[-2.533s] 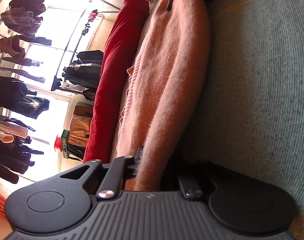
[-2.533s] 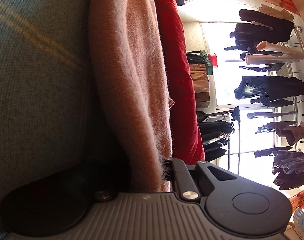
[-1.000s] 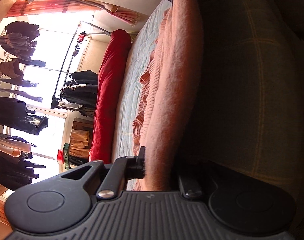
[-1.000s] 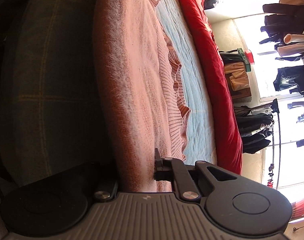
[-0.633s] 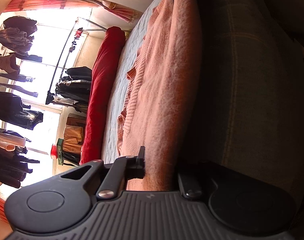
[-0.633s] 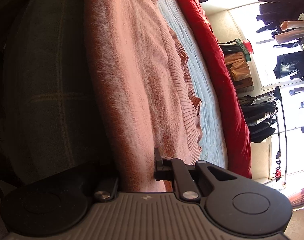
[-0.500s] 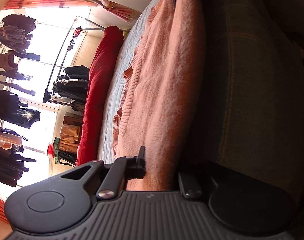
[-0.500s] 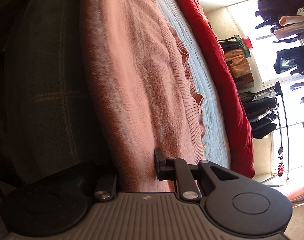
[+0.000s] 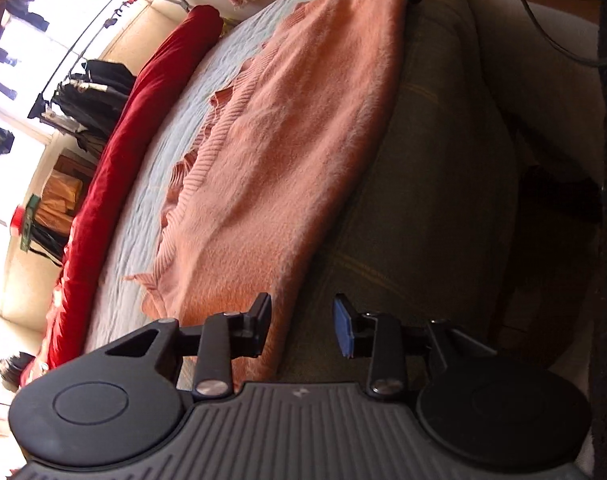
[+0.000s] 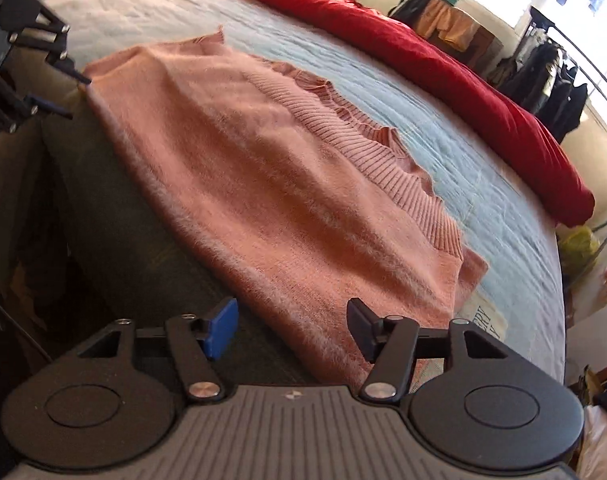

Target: Fold clothes

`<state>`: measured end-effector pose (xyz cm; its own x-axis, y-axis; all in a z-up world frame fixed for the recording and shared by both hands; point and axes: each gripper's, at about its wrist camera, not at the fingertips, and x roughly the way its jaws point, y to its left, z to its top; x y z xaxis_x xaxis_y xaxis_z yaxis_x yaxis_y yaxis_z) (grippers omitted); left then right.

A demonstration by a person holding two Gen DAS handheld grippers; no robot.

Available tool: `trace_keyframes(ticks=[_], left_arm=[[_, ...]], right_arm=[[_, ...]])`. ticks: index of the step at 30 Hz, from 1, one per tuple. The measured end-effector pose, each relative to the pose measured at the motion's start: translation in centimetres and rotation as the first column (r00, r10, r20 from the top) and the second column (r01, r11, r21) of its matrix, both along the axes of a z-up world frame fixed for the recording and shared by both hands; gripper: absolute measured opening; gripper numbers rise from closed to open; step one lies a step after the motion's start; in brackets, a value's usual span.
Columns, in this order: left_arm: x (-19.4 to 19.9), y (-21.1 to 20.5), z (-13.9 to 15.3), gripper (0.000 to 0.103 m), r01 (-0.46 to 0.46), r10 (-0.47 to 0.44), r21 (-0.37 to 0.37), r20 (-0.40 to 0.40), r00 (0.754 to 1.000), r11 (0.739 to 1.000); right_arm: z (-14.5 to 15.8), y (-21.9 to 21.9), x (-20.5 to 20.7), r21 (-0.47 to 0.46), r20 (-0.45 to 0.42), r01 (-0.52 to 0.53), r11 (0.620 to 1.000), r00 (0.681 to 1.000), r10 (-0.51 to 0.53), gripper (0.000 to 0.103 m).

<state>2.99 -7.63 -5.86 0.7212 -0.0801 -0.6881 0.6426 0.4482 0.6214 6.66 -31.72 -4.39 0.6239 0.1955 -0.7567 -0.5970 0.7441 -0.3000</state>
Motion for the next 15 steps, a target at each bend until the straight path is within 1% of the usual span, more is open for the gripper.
trace_keyframes(ticks=[2,4,6,7,10,12,13,14,15], left_arm=[[1.5,0.5,1.5,0.035,-0.052,0.053,-0.063,0.015,0.999,0.997],[3.3,0.6,2.7,0.035,-0.091,0.097,-0.139,0.039,0.995,0.986],[5.2,0.6,3.7,0.041,-0.126,0.141,-0.225,0.051,0.989,0.966],[6.1,0.6,3.9,0.044,-0.146,0.162,-0.271,0.037,0.986,0.951],[7.7,1.3,3.1,0.044,-0.203,0.200,-0.379,-0.048,0.979,0.903],[7.4,2.4,1.3,0.044,-0.268,0.240,-0.409,-0.121,0.963,0.872],[7.2,3.1,0.4,0.045,-0.302,0.260,-0.424,-0.154,0.953,0.854],[6.9,3.8,-0.4,0.047,-0.325,0.273,-0.450,-0.177,0.945,0.832],[6.4,4.5,-0.6,0.048,-0.336,0.279,-0.481,-0.188,0.942,0.810]], right_arm=[[0.8,-1.0,-0.3,0.084,0.020,0.052,0.995,0.998,-0.054,0.070],[1.3,-1.5,1.3,0.137,0.046,0.096,0.986,0.994,-0.103,0.075],[1.1,-1.8,3.0,0.177,0.060,0.143,0.974,0.986,-0.155,0.077],[0.6,-2.0,3.5,0.188,0.048,0.167,0.968,0.983,-0.179,0.077],[-1.6,-2.9,3.9,0.210,-0.003,0.241,0.947,0.969,-0.246,0.077],[-3.6,-3.7,3.5,0.211,-0.041,0.282,0.936,0.959,-0.279,0.078],[-4.5,-4.1,3.0,0.215,-0.051,0.303,0.928,0.953,-0.299,0.082],[-5.0,-4.6,2.6,0.237,-0.051,0.313,0.920,0.949,-0.310,0.084],[-5.2,-5.1,2.0,0.281,-0.046,0.321,0.904,0.946,-0.322,0.084]])
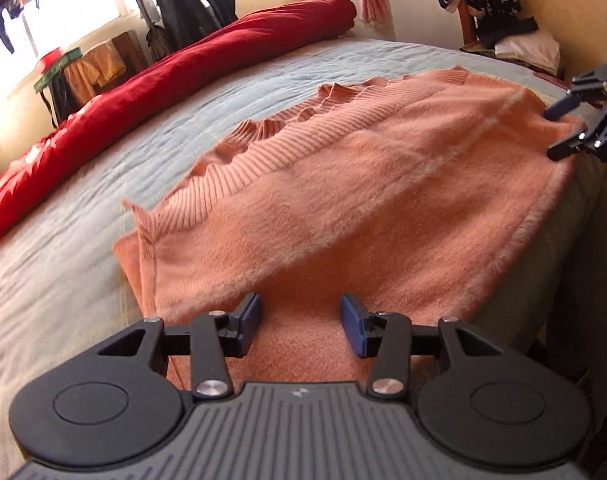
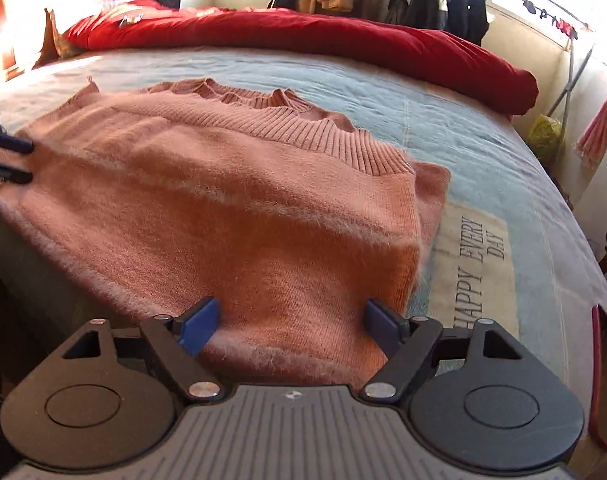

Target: Fold clothes

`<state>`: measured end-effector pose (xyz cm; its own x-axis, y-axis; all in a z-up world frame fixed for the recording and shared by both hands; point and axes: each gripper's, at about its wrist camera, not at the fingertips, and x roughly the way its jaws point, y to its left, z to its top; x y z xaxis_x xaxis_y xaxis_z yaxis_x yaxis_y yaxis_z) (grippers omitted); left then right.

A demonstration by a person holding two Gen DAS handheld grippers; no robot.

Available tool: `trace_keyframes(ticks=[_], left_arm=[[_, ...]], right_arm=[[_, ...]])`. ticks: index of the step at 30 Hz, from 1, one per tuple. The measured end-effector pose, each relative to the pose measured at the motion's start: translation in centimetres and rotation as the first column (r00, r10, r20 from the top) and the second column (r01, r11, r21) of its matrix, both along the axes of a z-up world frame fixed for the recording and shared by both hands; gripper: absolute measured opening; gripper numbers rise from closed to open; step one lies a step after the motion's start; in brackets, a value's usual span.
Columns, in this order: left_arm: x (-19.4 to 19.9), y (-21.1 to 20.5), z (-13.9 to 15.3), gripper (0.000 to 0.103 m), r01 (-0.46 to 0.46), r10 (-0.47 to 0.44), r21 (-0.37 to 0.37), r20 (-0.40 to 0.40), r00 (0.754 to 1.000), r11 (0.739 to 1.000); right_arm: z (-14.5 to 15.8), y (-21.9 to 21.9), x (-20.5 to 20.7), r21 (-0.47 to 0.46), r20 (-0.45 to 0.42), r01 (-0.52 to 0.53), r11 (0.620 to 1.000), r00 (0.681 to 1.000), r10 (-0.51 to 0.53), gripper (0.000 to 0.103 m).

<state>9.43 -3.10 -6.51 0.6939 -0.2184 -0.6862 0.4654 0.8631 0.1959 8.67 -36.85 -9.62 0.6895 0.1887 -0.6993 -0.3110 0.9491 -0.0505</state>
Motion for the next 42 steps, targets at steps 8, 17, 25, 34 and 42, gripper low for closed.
trace_keyframes(ticks=[8,17,25,34,42], left_arm=[[1.3,0.7,3.4,0.056,-0.037,0.039,-0.084,0.022,0.999,0.996],[6.9,0.6,0.9,0.059,-0.142,0.126,-0.229,-0.083,0.988,0.963],[7.9,2.5,2.9,0.059,-0.186,0.147,-0.376,-0.129,0.981,0.908],[12.7,2.5,1.9,0.065,-0.245,0.202,-0.394,-0.148,0.968,0.886],[13.4,4.5,0.8,0.064,-0.329,0.266,-0.382,-0.208,0.941,0.864]], right_arm=[[3.5,-0.7,-0.1,0.155,0.095,0.084,0.984,0.990,-0.099,0.096],[1.1,0.5,5.9,0.252,0.019,0.134,0.958,0.989,-0.144,0.103],[1.7,0.6,6.0,0.244,0.027,0.089,0.966,0.995,-0.099,0.103],[1.7,2.4,11.5,0.336,-0.031,0.099,0.937,0.995,-0.094,0.103],[0.5,3.0,11.1,0.230,-0.013,0.079,0.970,0.997,-0.078,0.103]])
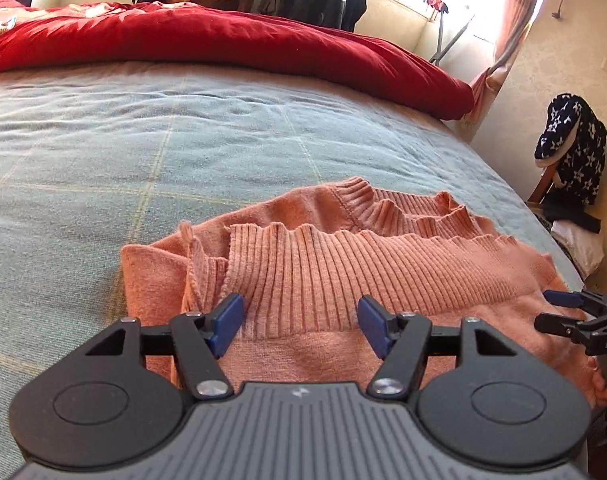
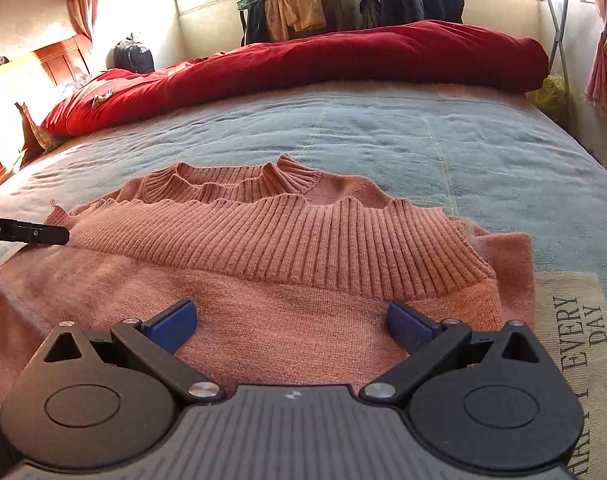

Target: Fold clothes

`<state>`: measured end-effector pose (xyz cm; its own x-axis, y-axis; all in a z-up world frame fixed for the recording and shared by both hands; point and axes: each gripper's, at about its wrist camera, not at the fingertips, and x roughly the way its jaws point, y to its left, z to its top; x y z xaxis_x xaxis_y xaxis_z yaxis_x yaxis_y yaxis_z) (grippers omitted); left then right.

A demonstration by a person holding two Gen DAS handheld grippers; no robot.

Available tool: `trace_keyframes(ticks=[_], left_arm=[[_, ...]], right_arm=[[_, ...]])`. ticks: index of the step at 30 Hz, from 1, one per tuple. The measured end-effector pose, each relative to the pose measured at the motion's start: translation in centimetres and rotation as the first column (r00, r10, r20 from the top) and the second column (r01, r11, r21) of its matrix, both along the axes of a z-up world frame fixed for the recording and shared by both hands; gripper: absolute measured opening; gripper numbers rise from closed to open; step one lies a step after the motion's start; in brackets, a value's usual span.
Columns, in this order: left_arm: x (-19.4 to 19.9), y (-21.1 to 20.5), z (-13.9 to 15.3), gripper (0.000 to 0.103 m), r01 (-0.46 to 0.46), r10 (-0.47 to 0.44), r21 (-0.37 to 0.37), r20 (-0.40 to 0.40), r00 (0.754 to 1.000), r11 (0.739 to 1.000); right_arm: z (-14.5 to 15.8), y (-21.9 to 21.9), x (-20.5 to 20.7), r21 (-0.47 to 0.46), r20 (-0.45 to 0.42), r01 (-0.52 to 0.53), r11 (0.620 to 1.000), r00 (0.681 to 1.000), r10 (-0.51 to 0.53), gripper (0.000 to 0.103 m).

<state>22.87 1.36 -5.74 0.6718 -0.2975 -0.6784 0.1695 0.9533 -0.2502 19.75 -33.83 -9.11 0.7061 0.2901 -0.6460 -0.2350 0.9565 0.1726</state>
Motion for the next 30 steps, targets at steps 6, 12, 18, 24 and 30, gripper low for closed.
trace_keyframes(ticks=[6,12,18,24,30], left_arm=[[-4.8,-2.2,3.4,0.071,0.118,-0.124,0.076,0.076,0.989,0.990],[-8.7,-1.2,1.4,0.071,0.087,-0.089,0.109,0.019,0.996,0.990],[-11.6,-0.6,1.6,0.071,0.043,-0.045,0.111,0.008,0.999,0.993],[-13.8,-3.5,2.6,0.077,0.166,-0.170,0.087,0.042,0.984,0.982],[-14.9,-3.1,-0.4,0.077,0.088,-0.082,0.152,-0.044,0.996,0.985]], right_arm=[[2.5,-0.6,-3.7,0.064,0.024,-0.034,0.997,0.999,0.032,0.103],[1.9,-1.8,-7.7,0.122,-0.008,0.003,0.993,1.000,-0.002,0.103],[1.3,-3.6,-11.1,0.133,-0.035,0.103,0.986,0.994,-0.099,0.103],[2.3,-3.8,-12.5,0.261,-0.014,0.074,0.962,0.997,-0.073,0.103],[0.9,-4.1,-13.2,0.216,-0.075,0.131,0.967,0.990,-0.118,0.103]])
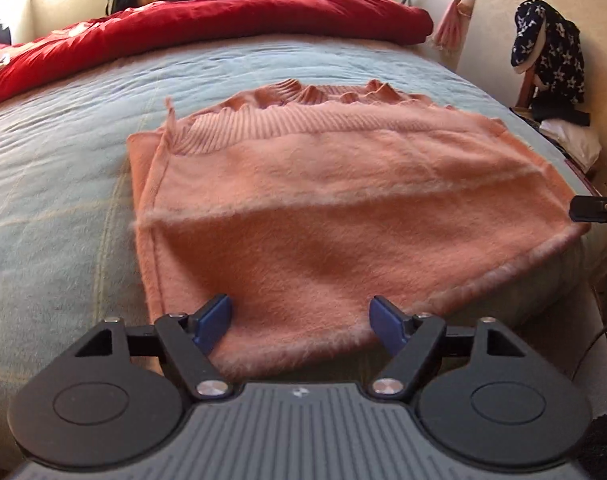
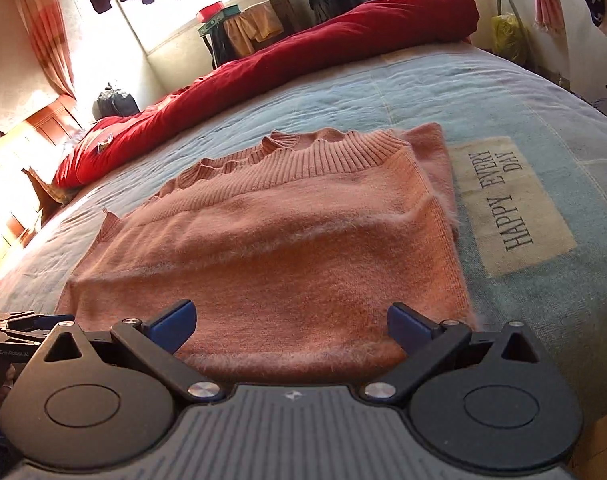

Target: Fold clothes

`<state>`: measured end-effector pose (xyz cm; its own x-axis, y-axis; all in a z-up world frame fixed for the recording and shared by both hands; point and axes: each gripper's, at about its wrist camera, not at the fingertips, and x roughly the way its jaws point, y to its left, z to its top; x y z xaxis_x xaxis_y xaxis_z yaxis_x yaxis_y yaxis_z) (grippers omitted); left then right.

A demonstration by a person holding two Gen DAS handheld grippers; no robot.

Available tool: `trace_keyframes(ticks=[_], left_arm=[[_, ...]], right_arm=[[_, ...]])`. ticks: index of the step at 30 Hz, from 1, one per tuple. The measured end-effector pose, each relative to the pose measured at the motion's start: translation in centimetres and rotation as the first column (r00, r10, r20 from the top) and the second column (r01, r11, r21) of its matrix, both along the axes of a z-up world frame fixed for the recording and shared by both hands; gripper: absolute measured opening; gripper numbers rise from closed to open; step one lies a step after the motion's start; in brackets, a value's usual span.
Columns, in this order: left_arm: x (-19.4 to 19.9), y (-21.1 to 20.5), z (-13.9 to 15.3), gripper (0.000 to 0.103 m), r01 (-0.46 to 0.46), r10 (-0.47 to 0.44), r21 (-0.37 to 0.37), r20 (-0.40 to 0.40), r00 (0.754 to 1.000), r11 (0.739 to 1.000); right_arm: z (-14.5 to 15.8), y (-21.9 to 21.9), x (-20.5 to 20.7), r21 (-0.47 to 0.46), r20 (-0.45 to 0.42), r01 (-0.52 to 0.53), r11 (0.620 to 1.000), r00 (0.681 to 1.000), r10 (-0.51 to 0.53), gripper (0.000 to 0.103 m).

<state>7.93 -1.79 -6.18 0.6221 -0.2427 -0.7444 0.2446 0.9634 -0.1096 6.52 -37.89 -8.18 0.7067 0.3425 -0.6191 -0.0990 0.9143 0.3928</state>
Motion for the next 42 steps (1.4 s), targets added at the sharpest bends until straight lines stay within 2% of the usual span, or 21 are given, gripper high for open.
trace_keyframes(ticks=[3,8,10,12,14,19,24,27,30,33,38,42], left_arm=[[-0.9,0.9,0.7,0.077,-0.018,0.018,-0.023,0.019,1.000,1.000],[-0.8,0.4,2.0,0.079,-0.045,0.044,0.025,0.060,0.997,0.999],[-0.6,-0.3,2.3,0.079,-0.023,0.021,0.023,0.072,0.997,0.999],[-0.4,-1.0,2.5,0.079,0.004,-0.004,0.008,0.082,0.997,1.000],[-0.1,-1.7,2.4,0.080,0.021,-0.021,0.000,0.084,0.996,1.000],[0.5,-2.0,1.9,0.080,-0.006,0.005,0.012,0.065,0.998,1.000],[0.7,-1.6,2.4,0.080,-0.017,0.016,0.019,0.072,0.997,1.000],[1.4,-1.7,2.9,0.080,-0.031,0.030,0.012,0.089,0.996,0.999],[2.2,-2.0,3.1,0.080,-0.033,0.033,0.003,0.091,0.995,0.999],[3.1,-2.4,3.1,0.080,-0.029,0.028,0.003,0.084,0.996,1.000],[4.5,-2.4,3.1,0.080,-0.018,0.019,-0.014,0.076,0.997,1.000],[6.3,-2.7,3.2,0.081,0.022,-0.018,-0.043,0.080,0.997,0.999]], right_arm=[[0.1,-0.6,-1.2,-0.002,0.009,0.001,1.000,1.000,-0.001,0.103],[2.1,-1.1,-1.1,-0.078,0.109,0.046,0.996,0.993,-0.037,0.103],[2.4,-1.8,-0.2,-0.039,0.111,0.071,0.997,0.992,-0.066,0.103],[2.3,-2.5,0.5,0.045,0.102,0.049,0.998,0.993,-0.053,0.103],[1.8,-2.4,1.2,0.079,0.088,0.028,0.996,0.995,-0.035,0.103],[-1.5,-2.6,1.9,0.059,-0.037,0.067,0.996,0.997,-0.065,0.103],[0.6,-2.9,1.2,0.064,0.058,0.034,0.997,0.998,-0.038,0.103],[2.3,-3.0,2.9,0.088,0.123,0.010,0.996,0.992,-0.021,0.103],[2.9,-2.0,6.3,0.106,0.140,-0.015,0.994,0.990,0.000,0.103],[2.2,-0.3,9.1,0.094,0.132,-0.045,0.995,0.991,0.032,0.103],[-1.3,0.5,11.4,-0.030,0.035,0.029,0.999,0.999,-0.028,0.103],[-2.4,-0.2,10.1,-0.046,0.095,0.004,0.999,0.995,0.000,0.103]])
